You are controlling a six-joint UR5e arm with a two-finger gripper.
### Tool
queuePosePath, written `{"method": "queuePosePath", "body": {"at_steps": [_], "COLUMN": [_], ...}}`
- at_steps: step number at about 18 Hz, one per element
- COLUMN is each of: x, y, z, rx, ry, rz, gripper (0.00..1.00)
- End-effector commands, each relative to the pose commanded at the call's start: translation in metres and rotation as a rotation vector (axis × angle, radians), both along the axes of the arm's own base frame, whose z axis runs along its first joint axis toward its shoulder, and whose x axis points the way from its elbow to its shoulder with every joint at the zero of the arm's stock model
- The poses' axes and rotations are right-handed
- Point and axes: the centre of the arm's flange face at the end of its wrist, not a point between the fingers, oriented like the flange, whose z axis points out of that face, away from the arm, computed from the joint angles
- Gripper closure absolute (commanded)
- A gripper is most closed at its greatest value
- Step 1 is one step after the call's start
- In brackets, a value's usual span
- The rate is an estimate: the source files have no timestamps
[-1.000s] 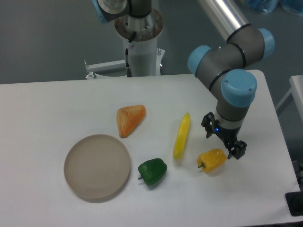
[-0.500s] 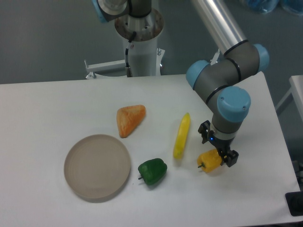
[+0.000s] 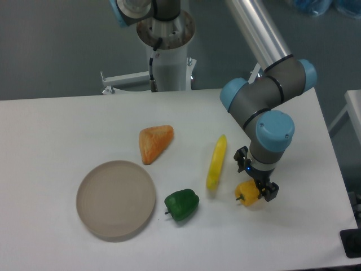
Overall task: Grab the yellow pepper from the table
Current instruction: 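Close the gripper around the yellow bell pepper, then lift the held yellow pepper up off the table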
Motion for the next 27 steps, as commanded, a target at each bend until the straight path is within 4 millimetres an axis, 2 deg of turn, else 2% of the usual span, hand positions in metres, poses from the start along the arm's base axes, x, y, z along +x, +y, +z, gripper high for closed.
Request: {"method": "queuePosePath", "body": {"at_steps": [4,5,6,8,14,15,18,21,22,25,27], "x": [0.003,0.004,0.005,0.004,0.001,-0.001,0.000,0.009,0.006,-0.006,-0.010], "y": [0.005,0.005,0.005,0.006,0.003,-0.001,-0.018,-0.032,-0.040,-0.056,-0.060], "z": [-0.013,-0.014,-0.014,-0.008,0.022,0.030,0.069,0.094,0.104,0.121,0.123], "rx": [-0.011,-0.012,-0.013,-0.006,0.011,0.013,-0.031,-0.051,-0.047,-0.042,-0.041], "ry": [-0.011,-0.012,-0.013,-0.007,0.019,0.020,-0.017,-0.035,-0.035,-0.041,-0.041], "rz": [-0.011,-0.015,-0.009,-0.003,0.011,0.017,0.046,0.121,0.139,0.169,0.169], "gripper": [0.00,0.07,0.25,0.36,0.36,0.36,0.36,0.36,0.36,0.36,0.37]}}
